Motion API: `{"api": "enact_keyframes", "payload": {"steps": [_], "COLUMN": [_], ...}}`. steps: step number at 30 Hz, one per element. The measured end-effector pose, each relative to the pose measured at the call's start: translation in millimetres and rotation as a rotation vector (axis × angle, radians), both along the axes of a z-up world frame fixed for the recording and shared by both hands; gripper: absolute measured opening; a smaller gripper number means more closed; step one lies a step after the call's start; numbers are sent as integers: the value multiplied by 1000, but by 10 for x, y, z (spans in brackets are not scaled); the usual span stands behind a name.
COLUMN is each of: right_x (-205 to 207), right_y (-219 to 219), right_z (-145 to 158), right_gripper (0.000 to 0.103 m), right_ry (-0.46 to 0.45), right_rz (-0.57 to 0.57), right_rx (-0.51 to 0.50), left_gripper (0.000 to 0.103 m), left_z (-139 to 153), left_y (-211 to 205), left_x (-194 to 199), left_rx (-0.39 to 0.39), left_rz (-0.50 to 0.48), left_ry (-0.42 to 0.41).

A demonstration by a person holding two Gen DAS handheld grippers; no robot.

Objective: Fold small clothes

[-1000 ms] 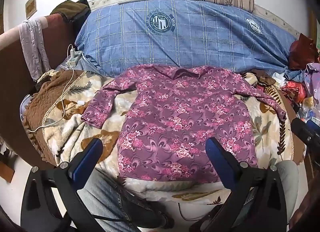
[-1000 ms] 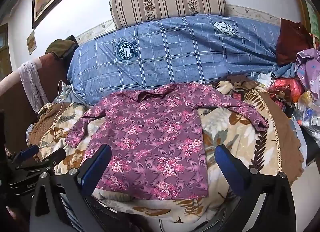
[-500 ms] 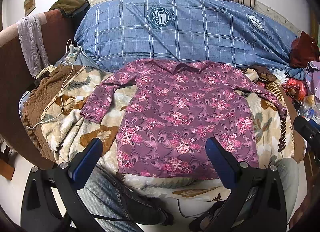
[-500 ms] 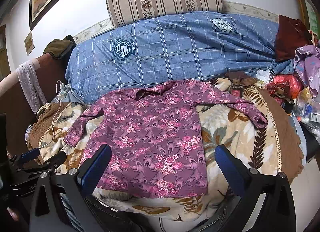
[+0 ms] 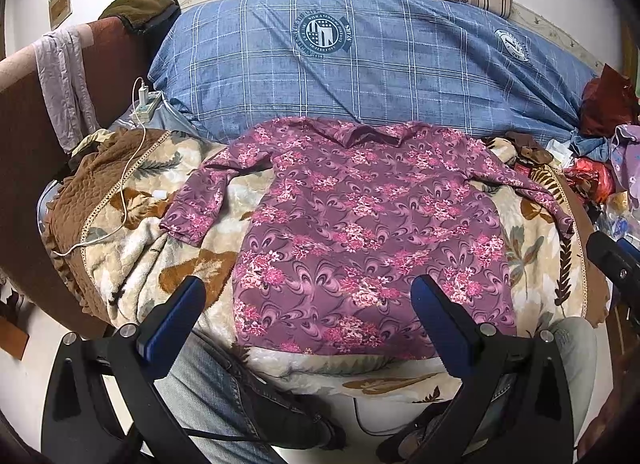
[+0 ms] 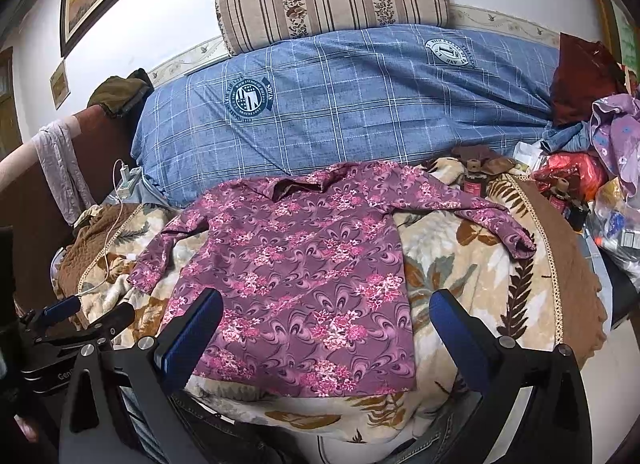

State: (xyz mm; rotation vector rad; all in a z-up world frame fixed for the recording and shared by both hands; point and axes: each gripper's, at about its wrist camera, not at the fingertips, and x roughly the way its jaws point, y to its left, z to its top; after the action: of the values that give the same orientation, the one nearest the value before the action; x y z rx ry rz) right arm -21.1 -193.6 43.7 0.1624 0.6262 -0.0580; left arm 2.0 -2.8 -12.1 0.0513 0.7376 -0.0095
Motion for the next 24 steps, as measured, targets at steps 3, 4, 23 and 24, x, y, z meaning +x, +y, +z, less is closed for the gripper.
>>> {"api": "enact_keyframes", "payload": {"steps": [3, 4, 23, 24], "right_x": [1, 1, 2, 0], "right_y": [-3, -2, 7, 7], "right_z": [2, 1, 6, 5], "right_gripper": [103, 103, 103, 103], "right_ry": [1, 1, 4, 3], "right_rz": [0, 0, 4, 5], "right_rx": [0, 1, -1, -1], "left_gripper": [103, 103, 103, 103], "left_z": [1, 0, 2, 2], "left_y": [0, -1, 7, 6], "left_x": [0, 1, -5, -4], "left_rx": [-1, -1, -2, -2], "left_rz": [0, 0, 1, 0], "left_ry": [-1, 0, 2, 2]}}
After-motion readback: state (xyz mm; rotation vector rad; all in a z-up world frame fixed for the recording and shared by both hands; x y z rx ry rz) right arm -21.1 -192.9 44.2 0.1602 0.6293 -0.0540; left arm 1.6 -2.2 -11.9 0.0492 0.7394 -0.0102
